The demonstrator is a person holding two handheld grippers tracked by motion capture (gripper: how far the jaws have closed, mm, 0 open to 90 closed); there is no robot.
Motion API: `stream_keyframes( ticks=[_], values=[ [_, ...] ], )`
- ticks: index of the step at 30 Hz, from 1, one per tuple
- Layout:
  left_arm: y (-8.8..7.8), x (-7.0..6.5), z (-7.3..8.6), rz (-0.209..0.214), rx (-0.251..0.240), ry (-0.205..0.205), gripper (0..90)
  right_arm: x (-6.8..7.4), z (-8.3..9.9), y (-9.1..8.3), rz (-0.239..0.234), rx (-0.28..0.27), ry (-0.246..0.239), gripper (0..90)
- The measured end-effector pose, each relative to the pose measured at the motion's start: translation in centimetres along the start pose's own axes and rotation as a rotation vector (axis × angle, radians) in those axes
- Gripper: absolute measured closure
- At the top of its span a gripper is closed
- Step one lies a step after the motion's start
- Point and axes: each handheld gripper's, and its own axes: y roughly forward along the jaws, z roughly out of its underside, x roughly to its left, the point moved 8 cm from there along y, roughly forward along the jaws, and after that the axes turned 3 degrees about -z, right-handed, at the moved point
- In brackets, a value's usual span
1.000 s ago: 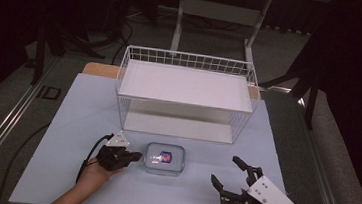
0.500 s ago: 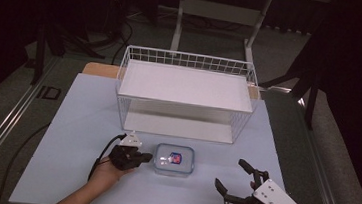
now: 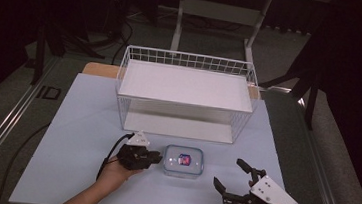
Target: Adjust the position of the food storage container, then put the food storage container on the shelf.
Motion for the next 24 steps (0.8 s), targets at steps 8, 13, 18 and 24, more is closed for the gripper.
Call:
stream_keyframes(
  ticks=[8, 13, 18, 24],
  values=[
    [-3.3, -0.5, -0.6, 0.009, -0.115, -0.062, 6.4, 0.1, 0.2, 0.5, -0.012, 0.019, -0.014, 14.5],
    [-5.3, -0.8, -1.2, -0.011, -0.191, -0.046, 1.8, 0.4, 0.4, 0.9, -0.017, 0.048, -0.028, 14.5],
    [-6.9, -1.2, -1.8, -0.001, -0.228, -0.015, 1.9, 0.6, 0.5, 2.0, -0.046, 0.082, 0.012, 16.6],
    [-6.4, -1.6, -2.8, 0.006, -0.204, -0.005, 1.9, 0.3, -0.8, 2.7, -0.102, 0.076, 0.06, 18.8]
  ],
)
